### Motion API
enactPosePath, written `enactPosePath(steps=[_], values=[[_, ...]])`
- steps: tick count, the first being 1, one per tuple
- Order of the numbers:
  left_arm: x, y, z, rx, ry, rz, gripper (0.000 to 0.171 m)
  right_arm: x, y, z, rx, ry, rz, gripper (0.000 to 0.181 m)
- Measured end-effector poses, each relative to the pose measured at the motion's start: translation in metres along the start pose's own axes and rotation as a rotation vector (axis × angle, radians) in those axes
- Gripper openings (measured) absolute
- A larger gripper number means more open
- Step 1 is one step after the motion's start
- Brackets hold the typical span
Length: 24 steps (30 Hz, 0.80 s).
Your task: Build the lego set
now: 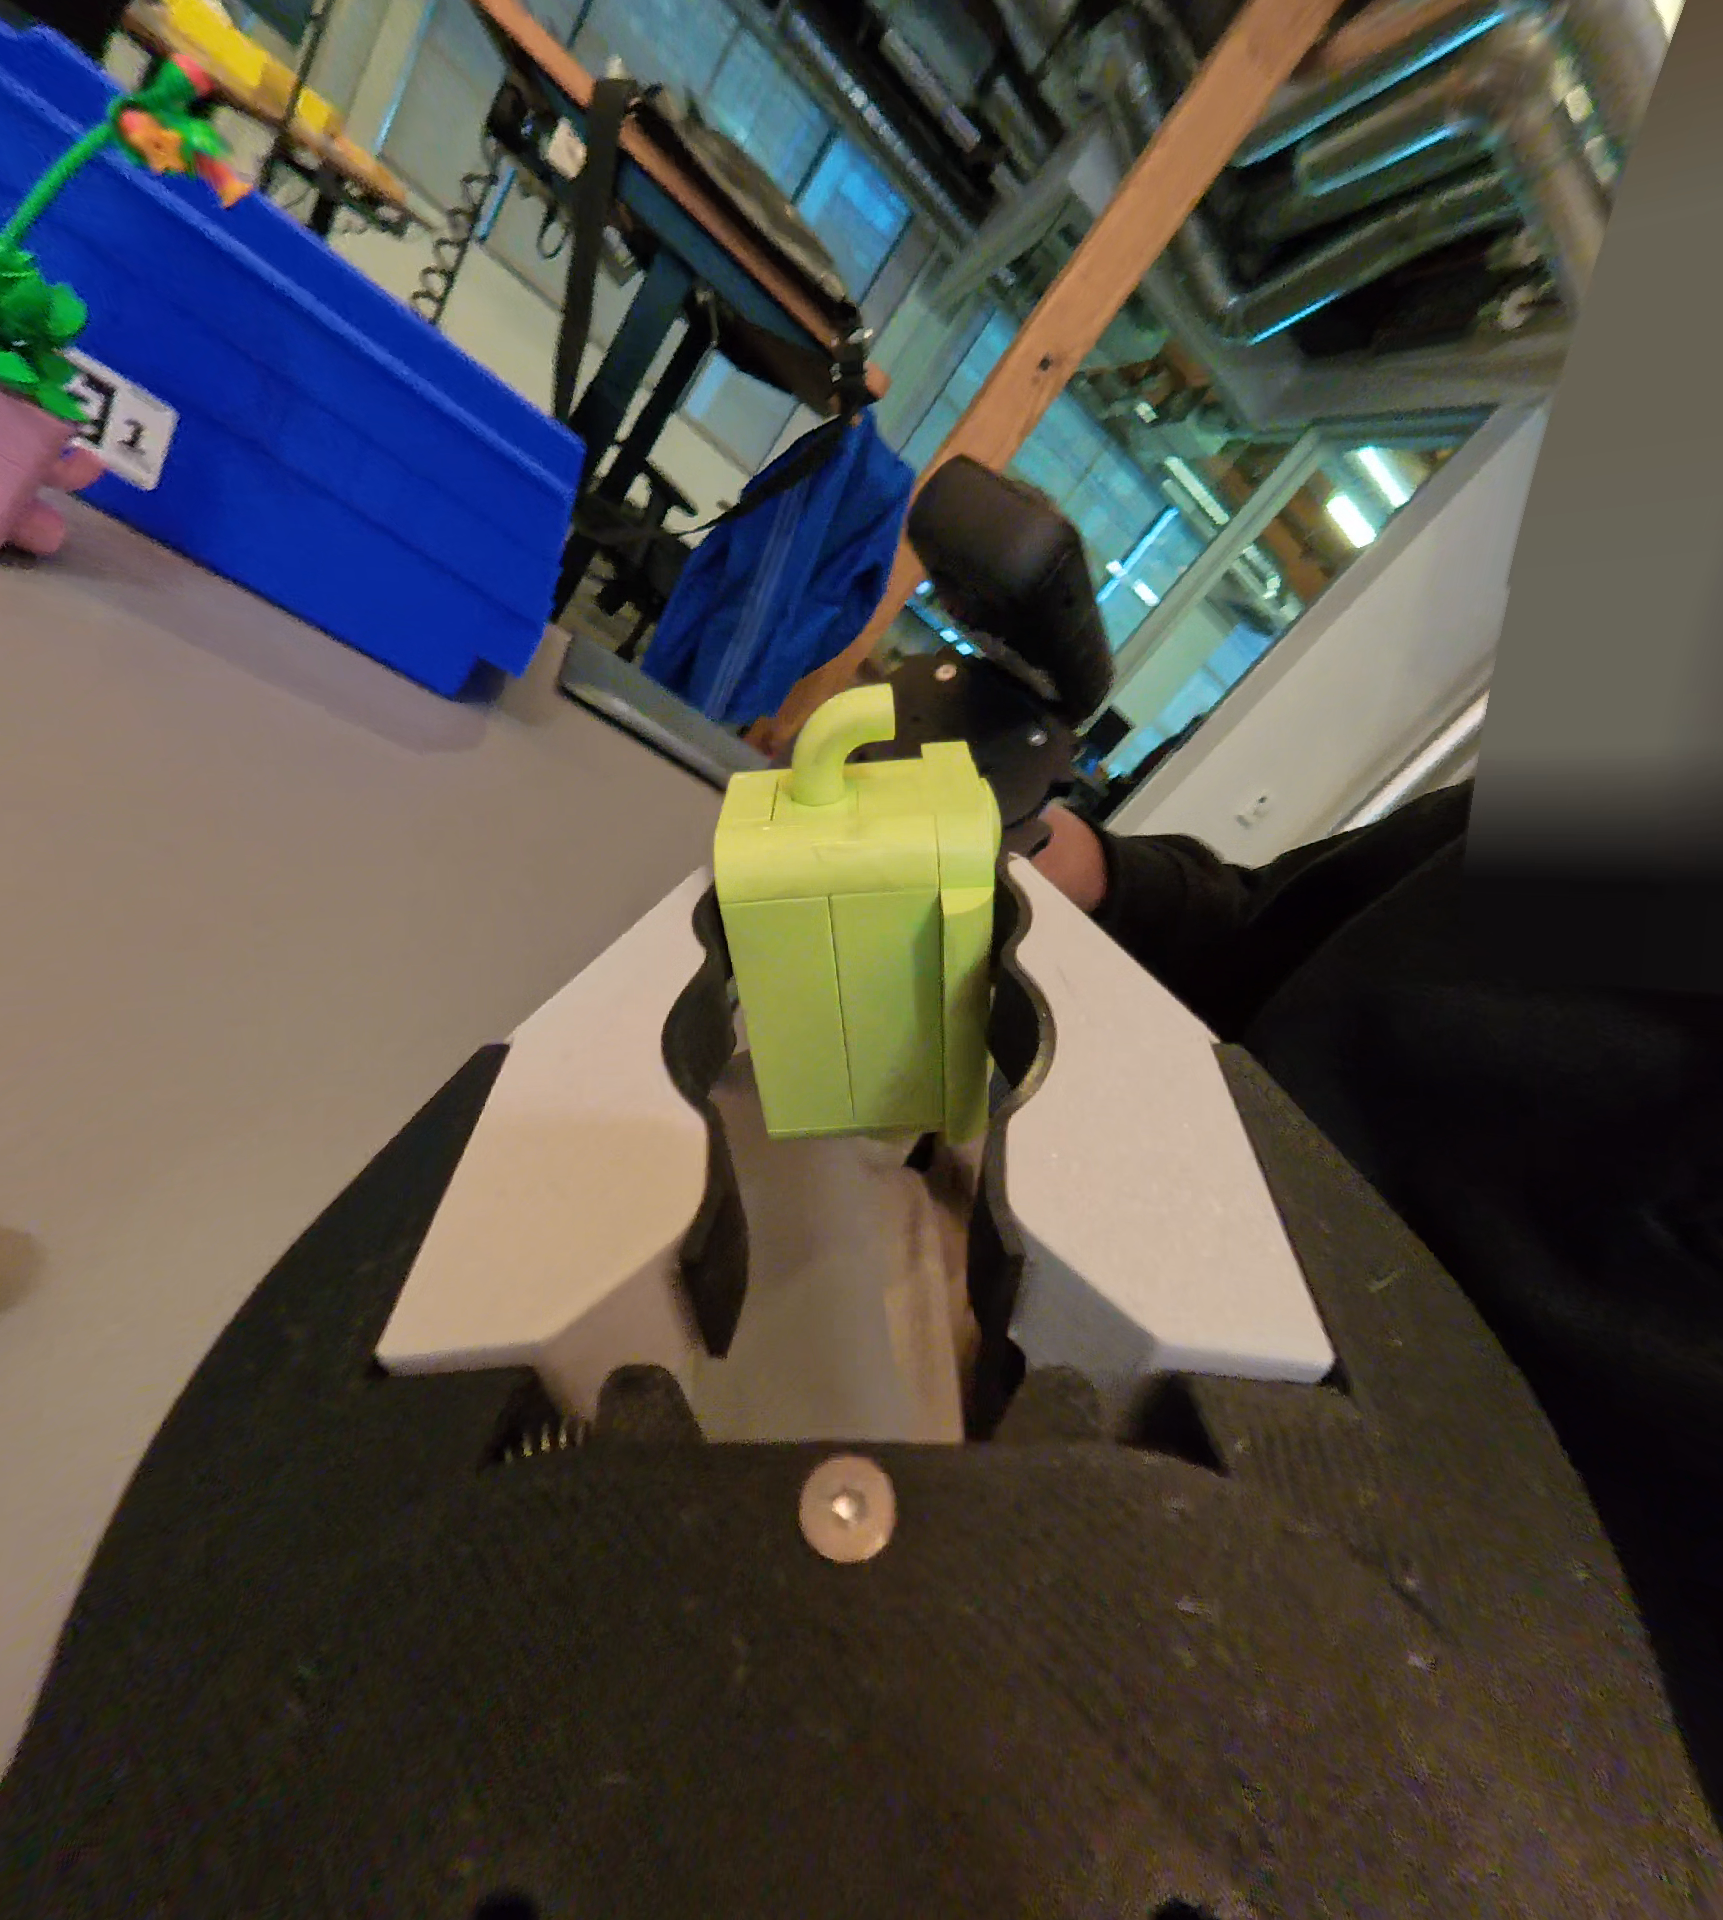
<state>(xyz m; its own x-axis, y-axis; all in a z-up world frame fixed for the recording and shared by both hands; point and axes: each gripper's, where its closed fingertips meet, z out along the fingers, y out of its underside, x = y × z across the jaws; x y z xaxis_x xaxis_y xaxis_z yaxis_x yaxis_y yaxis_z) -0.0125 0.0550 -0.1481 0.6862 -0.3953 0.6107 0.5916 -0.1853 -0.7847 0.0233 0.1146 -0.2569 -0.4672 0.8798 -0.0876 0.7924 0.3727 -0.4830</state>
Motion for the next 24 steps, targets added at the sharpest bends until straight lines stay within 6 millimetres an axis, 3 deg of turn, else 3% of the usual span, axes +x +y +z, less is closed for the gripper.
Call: enactPosePath(steps=[2,4,7,10,15,24], values=[[0.009,-0.004,-0.001,0.032,0.065,-0.024,0.048,-0.003,-0.009,-0.003,0.06,-0.001,-0.035,0.014],[0.013,-0.007,-0.002,0.049,0.121,-0.086,0.048,-0.013,-0.03,-0.015,0.208,-0.012,-0.121,0.014],[0.017,-0.007,-0.002,0.048,0.239,-0.284,0.047,-0.042,-0.07,-0.055,0.541,-0.039,-0.352,0.014],[0.024,-0.009,-0.002,0.064,0.351,-0.405,0.047,-0.053,-0.091,-0.088,0.757,-0.033,-0.458,0.014],[0.028,0.012,0.011,-0.044,0.382,-0.492,0.048,-0.063,-0.104,-0.11,0.928,-0.128,-0.475,0.014],[0.044,0.014,0.017,-0.056,0.481,-0.56,0.047,-0.068,-0.104,-0.107,0.911,-0.173,-0.526,0.014]])
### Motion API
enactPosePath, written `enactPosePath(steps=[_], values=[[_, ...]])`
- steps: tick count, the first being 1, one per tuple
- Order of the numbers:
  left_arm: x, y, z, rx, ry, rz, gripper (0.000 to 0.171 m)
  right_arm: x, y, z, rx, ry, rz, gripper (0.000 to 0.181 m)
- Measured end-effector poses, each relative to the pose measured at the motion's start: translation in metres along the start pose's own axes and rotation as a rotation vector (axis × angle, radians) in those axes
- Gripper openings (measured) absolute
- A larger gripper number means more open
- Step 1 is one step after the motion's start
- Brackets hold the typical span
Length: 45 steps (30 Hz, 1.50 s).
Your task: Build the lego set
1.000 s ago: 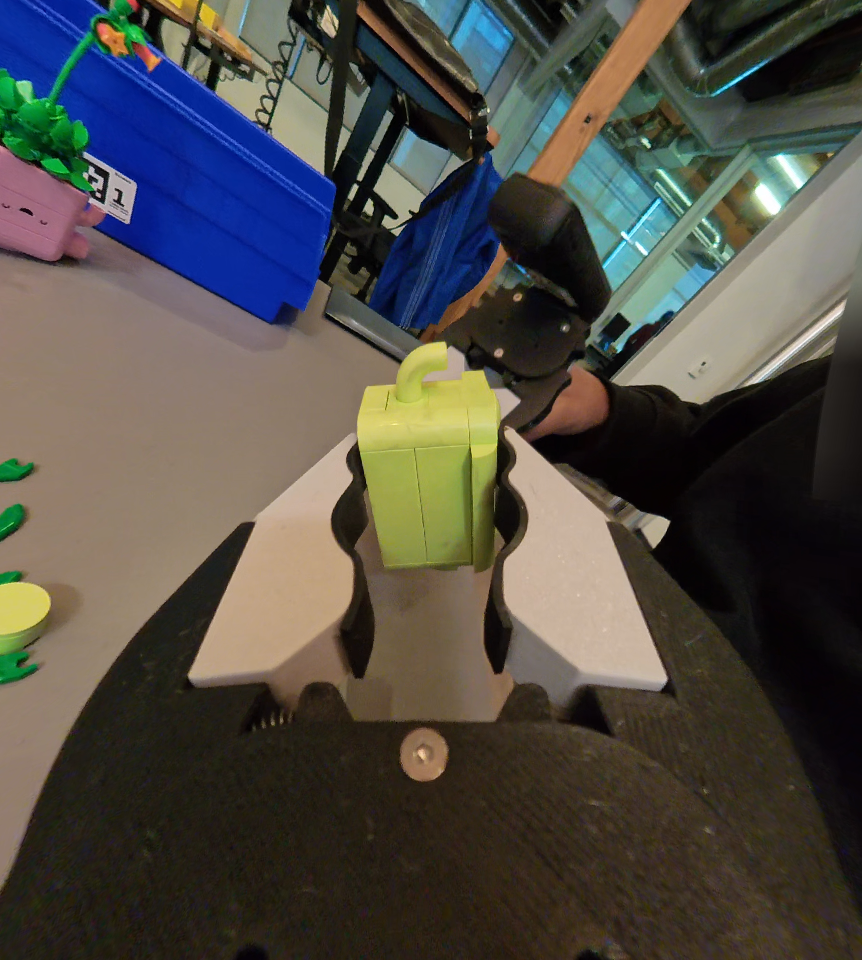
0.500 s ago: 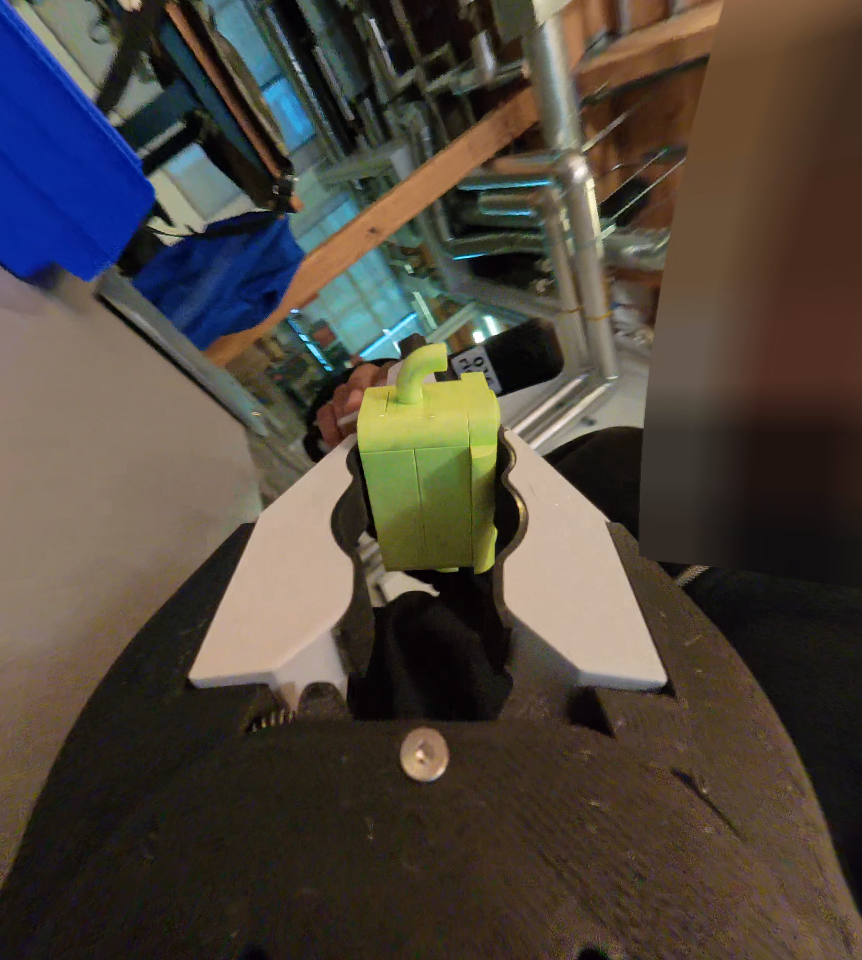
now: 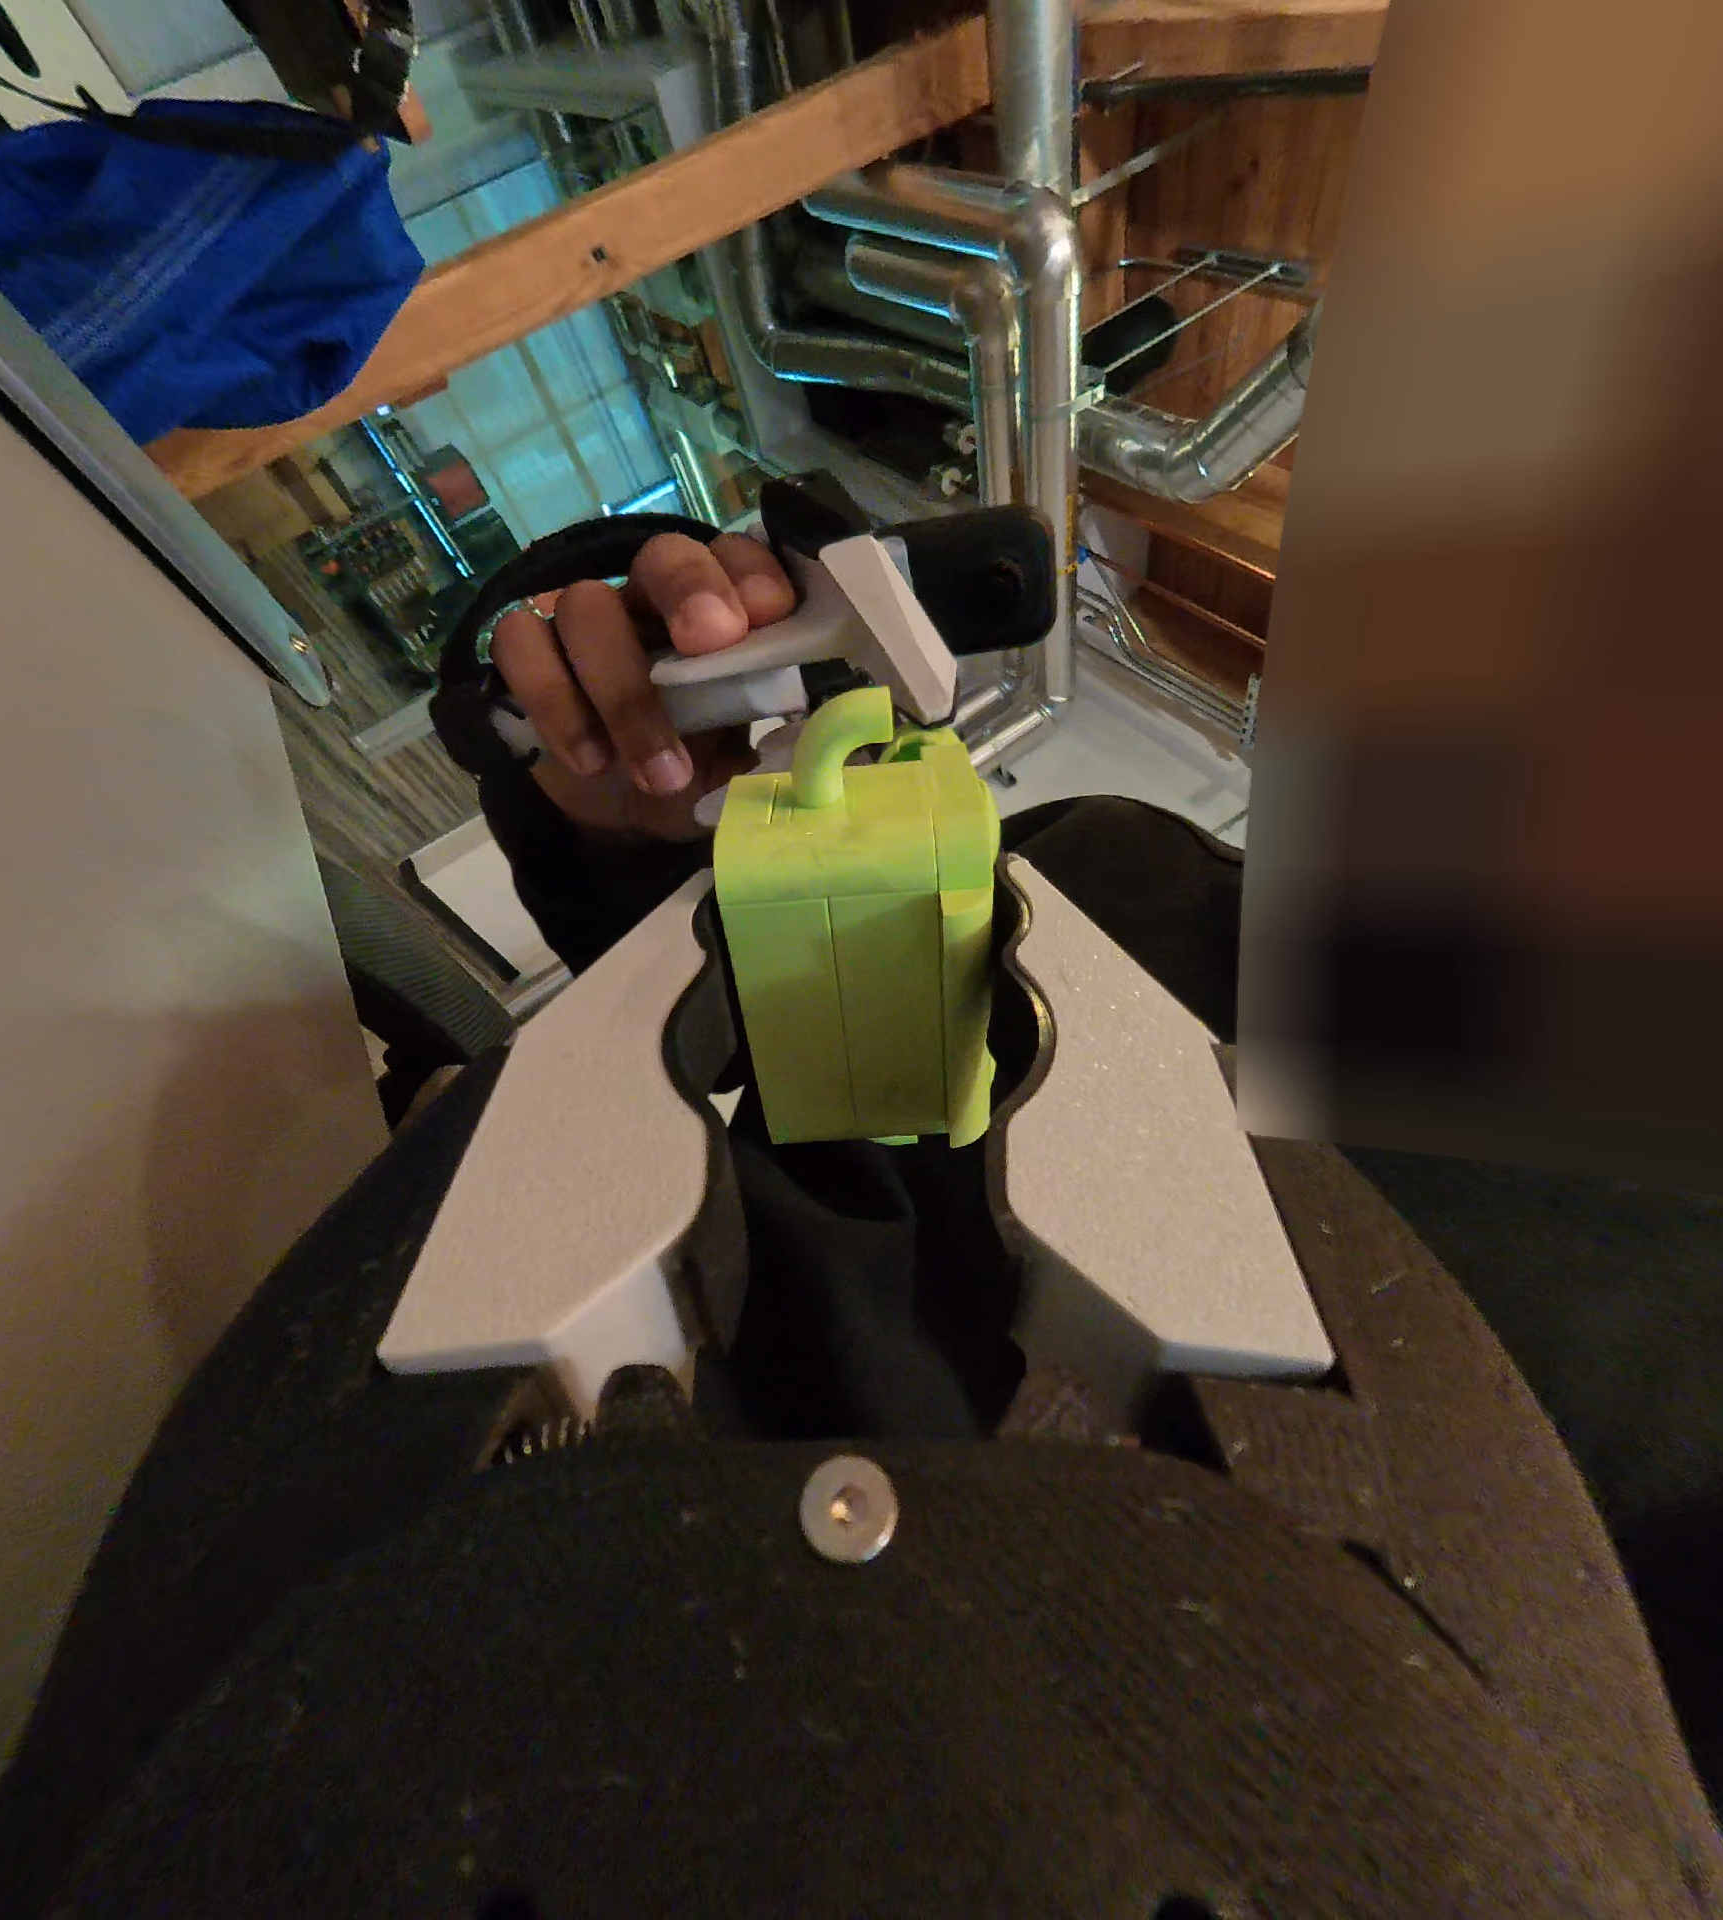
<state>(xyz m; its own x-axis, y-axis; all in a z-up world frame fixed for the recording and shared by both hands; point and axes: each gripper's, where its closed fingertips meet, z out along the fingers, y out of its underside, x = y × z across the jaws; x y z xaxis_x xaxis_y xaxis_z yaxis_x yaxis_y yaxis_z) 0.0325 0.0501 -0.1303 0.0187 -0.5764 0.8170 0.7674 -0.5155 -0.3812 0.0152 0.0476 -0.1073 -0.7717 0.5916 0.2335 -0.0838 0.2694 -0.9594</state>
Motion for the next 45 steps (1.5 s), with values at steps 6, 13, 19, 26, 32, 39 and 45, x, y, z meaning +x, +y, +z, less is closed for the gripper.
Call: enactPosePath(steps=[6,13,19,26,32,39,45], values=[[-0.003,0.0,0.0,-0.009,-0.061,0.084,0.048,0.005,-0.003,0.001,0.031,-0.009,0.229,0.014],[-0.002,-0.004,0.002,0.017,-0.082,0.149,0.048,0.007,-0.004,-0.002,0.075,0.021,0.383,0.014],[-0.003,-0.007,0.002,0.03,-0.113,0.191,0.047,0.008,-0.002,-0.003,0.101,0.043,0.488,0.014],[-0.008,-0.009,0.001,0.031,-0.193,0.252,0.048,0.01,0.002,-0.005,0.125,0.057,0.613,0.014],[-0.012,-0.009,0.002,0.027,-0.216,0.239,0.047,0.012,0.006,-0.006,0.176,0.054,0.707,0.014],[-0.019,-0.006,-0.001,-0.006,-0.275,0.24,0.047,0.012,0.012,-0.006,0.11,0.062,0.665,0.014],[-0.021,-0.005,-0.003,-0.027,-0.3,0.254,0.047,0.01,0.015,-0.005,0.098,0.045,0.666,0.014]])
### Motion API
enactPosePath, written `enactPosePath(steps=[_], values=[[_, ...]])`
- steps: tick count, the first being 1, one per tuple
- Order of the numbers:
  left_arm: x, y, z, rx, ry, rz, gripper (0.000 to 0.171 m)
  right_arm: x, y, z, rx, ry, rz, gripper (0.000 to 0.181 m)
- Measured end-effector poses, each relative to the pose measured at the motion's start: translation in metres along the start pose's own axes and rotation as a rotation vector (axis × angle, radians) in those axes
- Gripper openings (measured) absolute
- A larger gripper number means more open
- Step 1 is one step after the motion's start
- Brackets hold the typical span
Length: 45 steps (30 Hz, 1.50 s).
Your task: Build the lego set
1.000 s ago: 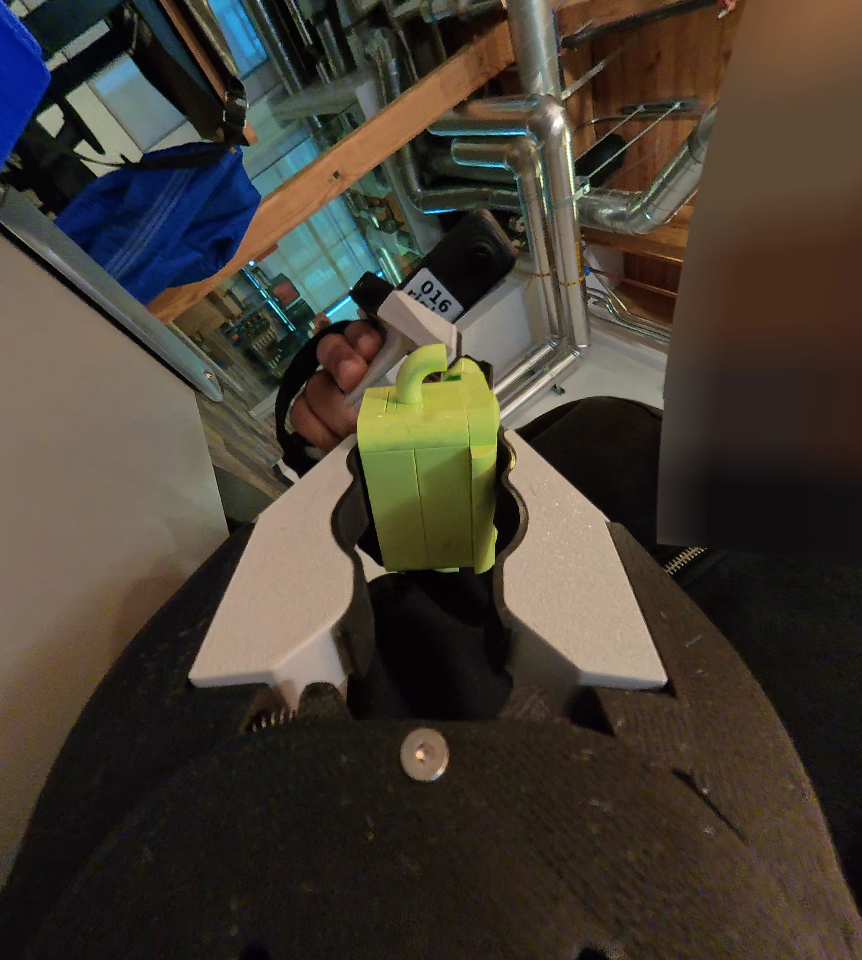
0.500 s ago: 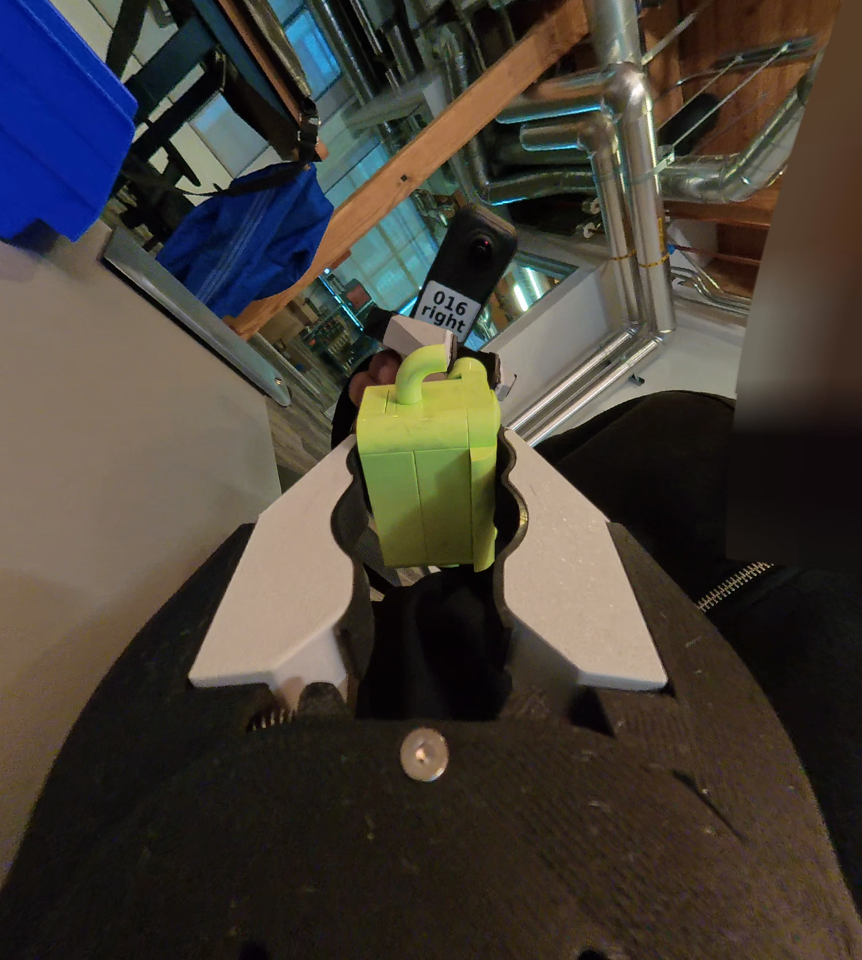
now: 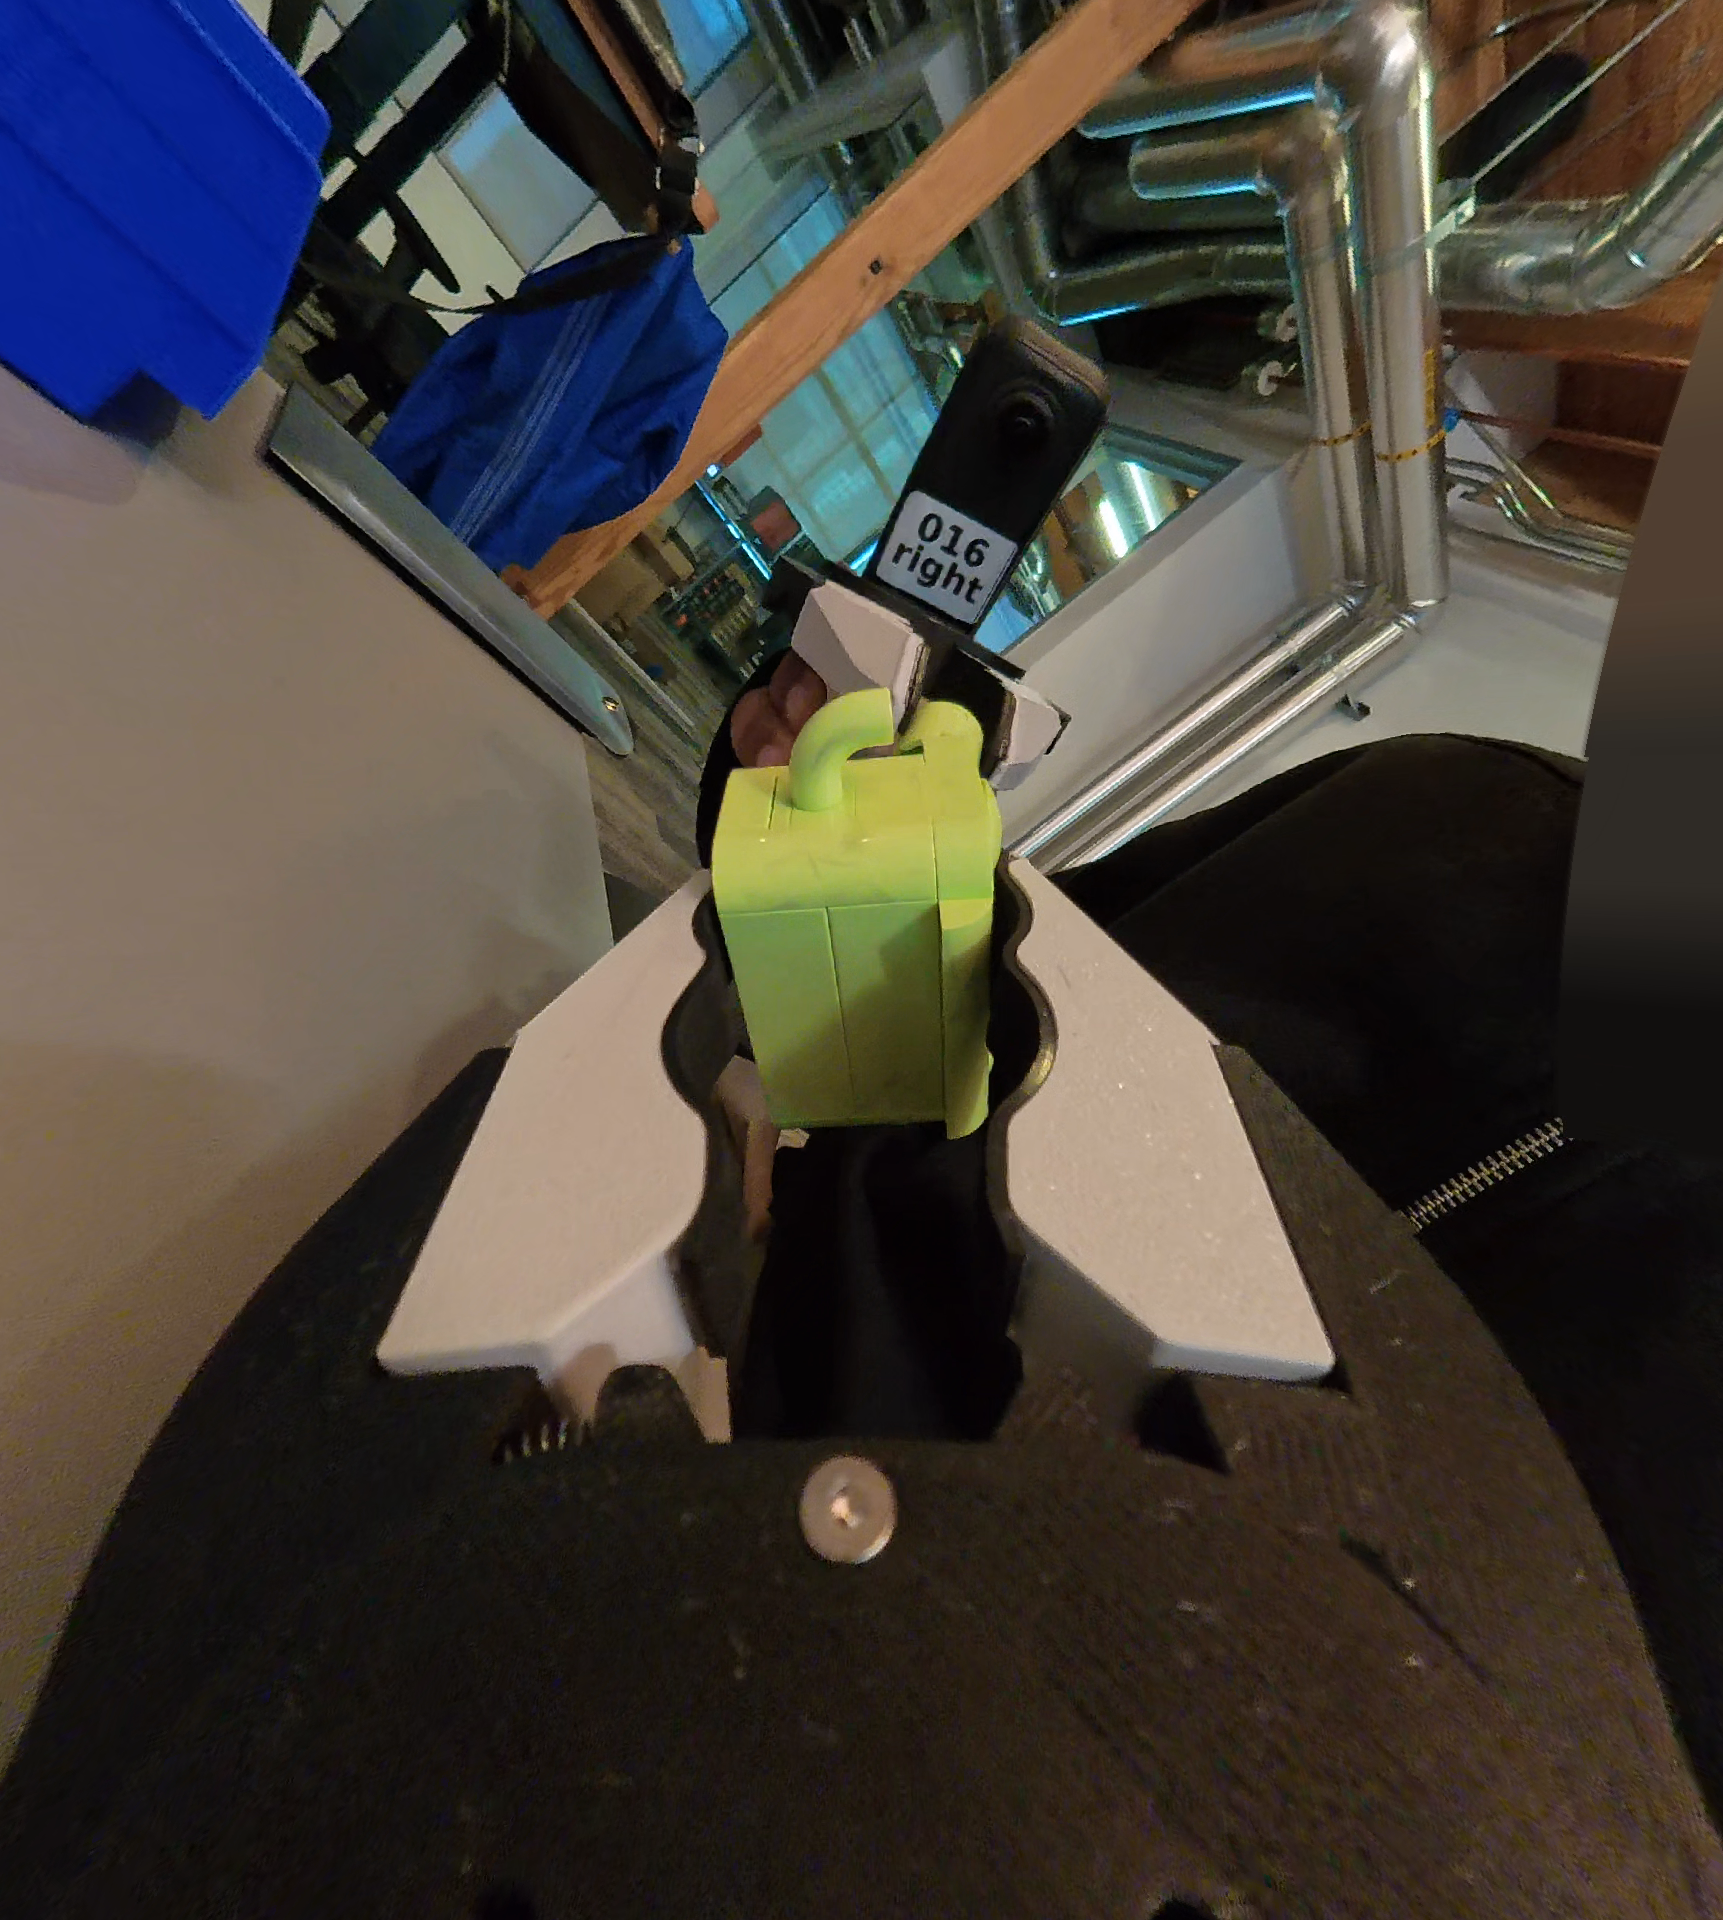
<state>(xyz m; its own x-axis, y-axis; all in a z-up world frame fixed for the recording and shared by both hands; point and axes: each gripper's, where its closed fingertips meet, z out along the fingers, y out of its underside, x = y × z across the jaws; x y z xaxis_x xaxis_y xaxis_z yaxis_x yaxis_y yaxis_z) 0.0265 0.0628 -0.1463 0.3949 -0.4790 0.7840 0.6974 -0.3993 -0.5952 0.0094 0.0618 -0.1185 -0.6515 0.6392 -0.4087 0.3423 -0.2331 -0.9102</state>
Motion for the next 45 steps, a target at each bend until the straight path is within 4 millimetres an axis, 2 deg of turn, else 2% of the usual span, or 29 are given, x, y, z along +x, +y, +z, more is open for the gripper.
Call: enactPosePath(steps=[17,29,32,39,45], values=[[-0.004,-0.002,0.001,0.035,0.01,-0.033,0.047,0.006,0.0,0.0,0.065,-0.003,0.127,0.014],[-0.006,-0.001,0.002,0.036,0.004,-0.044,0.047,0.008,0.002,-0.002,0.085,-0.013,0.138,0.014],[-0.005,0.001,0.002,0.026,0.011,-0.054,0.047,0.007,0.002,-0.002,0.082,-0.01,0.102,0.014],[-0.005,0.01,0.004,-0.021,0.06,-0.148,0.047,0.005,0.009,-0.005,0.002,0.002,-0.142,0.014],[-0.003,0.01,0.005,-0.022,0.075,-0.163,0.048,0.003,0.009,-0.006,-0.01,-0.028,-0.164,0.014]])
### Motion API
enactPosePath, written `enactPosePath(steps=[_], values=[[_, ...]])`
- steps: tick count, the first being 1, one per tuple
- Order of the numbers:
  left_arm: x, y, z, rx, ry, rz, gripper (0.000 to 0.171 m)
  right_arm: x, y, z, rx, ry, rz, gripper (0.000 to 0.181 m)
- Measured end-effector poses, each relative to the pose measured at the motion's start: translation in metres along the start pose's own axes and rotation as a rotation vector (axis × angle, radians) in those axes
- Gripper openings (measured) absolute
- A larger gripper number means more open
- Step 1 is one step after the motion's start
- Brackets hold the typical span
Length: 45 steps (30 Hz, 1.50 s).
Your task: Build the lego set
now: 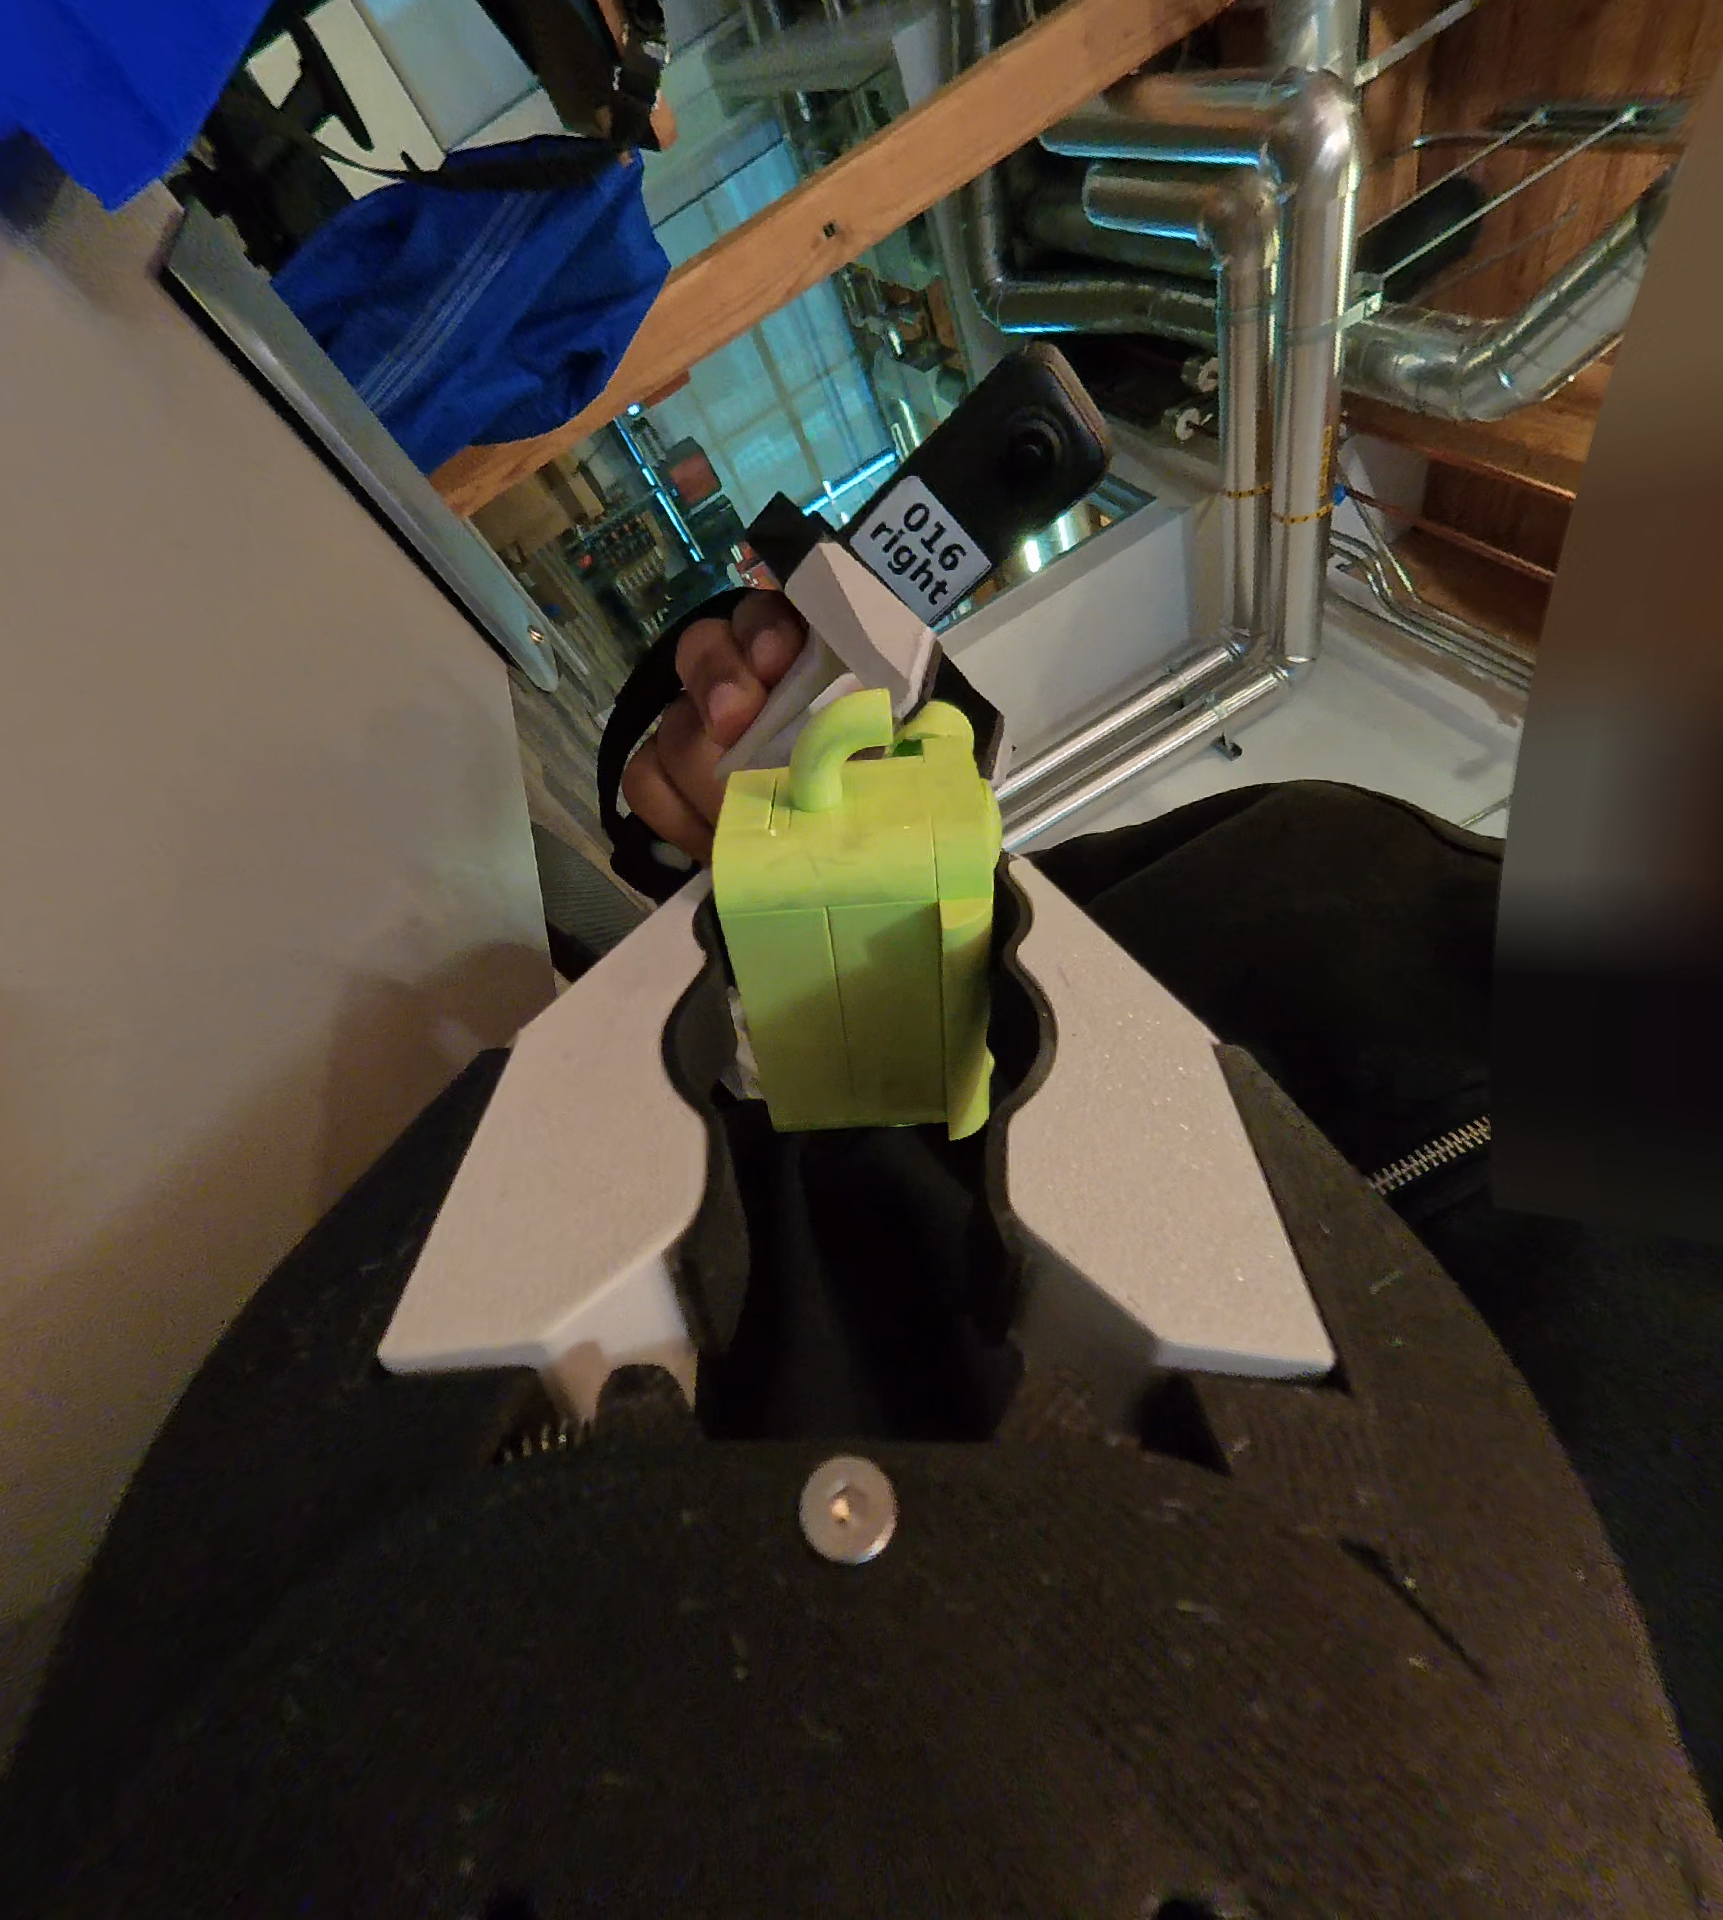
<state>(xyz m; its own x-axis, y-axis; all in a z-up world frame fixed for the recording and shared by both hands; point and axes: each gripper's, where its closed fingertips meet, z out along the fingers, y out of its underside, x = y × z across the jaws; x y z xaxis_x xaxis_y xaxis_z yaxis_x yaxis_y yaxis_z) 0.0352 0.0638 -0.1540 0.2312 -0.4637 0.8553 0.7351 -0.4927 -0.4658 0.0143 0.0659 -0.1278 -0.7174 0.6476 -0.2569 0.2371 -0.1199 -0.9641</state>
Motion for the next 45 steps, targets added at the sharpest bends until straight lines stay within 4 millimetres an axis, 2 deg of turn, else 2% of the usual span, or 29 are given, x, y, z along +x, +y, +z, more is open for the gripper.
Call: enactPosePath(steps=[5,14,20,25,34,36,45], values=[[0.001,0.001,0.0,-0.008,0.003,-0.005,0.047,-0.001,0.001,0.0,0.031,-0.029,0.061,0.014],[0.002,0.007,0.003,-0.041,0.028,-0.052,0.047,-0.004,0.005,-0.002,0.002,-0.051,0.052,0.014],[-0.003,0.012,0.003,-0.084,-0.018,-0.052,0.047,-0.005,0.013,-0.005,-0.102,-0.074,0.032,0.014],[-0.016,0.025,0.0,-0.182,-0.147,-0.013,0.047,-0.006,0.031,-0.009,-0.278,-0.099,-0.014,0.014],[-0.017,0.025,0.006,-0.16,-0.107,-0.06,0.046,-0.006,0.034,-0.011,-0.253,-0.135,0.062,0.014],[-0.022,0.028,0.005,-0.179,-0.134,-0.056,0.047,-0.005,0.04,-0.012,-0.285,-0.123,0.048,0.014],[-0.022,0.032,0.006,-0.202,-0.122,-0.066,0.046,-0.007,0.042,-0.012,-0.349,-0.158,0.046,0.014]])
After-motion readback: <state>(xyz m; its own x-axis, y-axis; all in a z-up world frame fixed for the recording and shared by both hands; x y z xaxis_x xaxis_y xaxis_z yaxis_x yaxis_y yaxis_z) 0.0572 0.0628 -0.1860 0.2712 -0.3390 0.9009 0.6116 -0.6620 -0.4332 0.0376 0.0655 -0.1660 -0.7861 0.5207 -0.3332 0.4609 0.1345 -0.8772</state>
